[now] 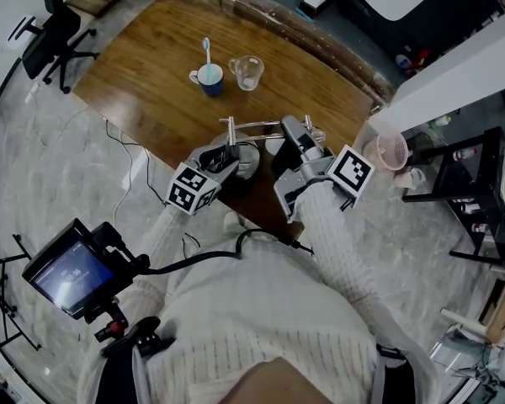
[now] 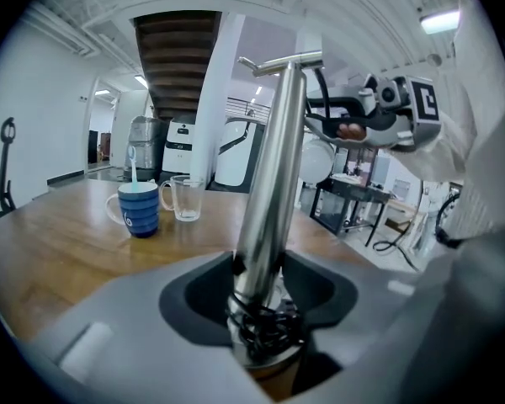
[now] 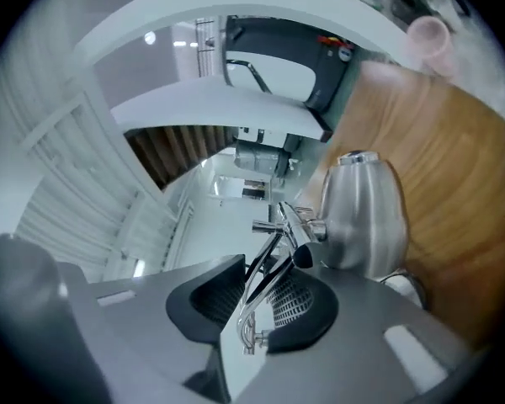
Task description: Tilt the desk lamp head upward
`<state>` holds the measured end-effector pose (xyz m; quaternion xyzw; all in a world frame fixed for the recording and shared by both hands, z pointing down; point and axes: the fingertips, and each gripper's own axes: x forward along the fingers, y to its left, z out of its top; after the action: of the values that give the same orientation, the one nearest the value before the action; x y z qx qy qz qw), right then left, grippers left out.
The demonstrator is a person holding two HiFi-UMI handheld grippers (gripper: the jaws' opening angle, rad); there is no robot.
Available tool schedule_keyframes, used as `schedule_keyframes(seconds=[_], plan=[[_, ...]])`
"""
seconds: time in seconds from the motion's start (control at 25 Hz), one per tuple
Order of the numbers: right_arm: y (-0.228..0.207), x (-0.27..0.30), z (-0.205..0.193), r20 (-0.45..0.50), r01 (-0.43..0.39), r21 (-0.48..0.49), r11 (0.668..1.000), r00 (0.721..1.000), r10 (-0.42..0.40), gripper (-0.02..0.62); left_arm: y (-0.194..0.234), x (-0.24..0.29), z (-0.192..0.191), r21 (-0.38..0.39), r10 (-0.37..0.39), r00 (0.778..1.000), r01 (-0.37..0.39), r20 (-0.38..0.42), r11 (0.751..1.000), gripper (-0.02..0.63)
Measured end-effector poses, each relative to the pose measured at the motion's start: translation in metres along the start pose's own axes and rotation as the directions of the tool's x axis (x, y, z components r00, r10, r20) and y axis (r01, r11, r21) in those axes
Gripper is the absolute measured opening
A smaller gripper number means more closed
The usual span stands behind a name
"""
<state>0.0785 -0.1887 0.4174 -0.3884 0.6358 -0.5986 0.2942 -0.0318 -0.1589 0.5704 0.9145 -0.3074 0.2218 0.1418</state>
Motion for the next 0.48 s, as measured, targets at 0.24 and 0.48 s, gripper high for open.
schedule_keyframes(seconds=[0.24,0.48], plan=[[0.045,0.013,0.000,0.036,0.088,-0.506,0.858,0.996,-0.081,0.082,0.003,0.006,0.004,0.002,0.000,1.000,0.000,-0.014,1.000,0.183],[0.071,0.025,-0.009,0.079,0.145,-0.805,0.575,0.987,-0.138,0.110,0.007,0.010,0.005,-0.001,0.000,1.000,0.000,-0.026,1.000,0.184]])
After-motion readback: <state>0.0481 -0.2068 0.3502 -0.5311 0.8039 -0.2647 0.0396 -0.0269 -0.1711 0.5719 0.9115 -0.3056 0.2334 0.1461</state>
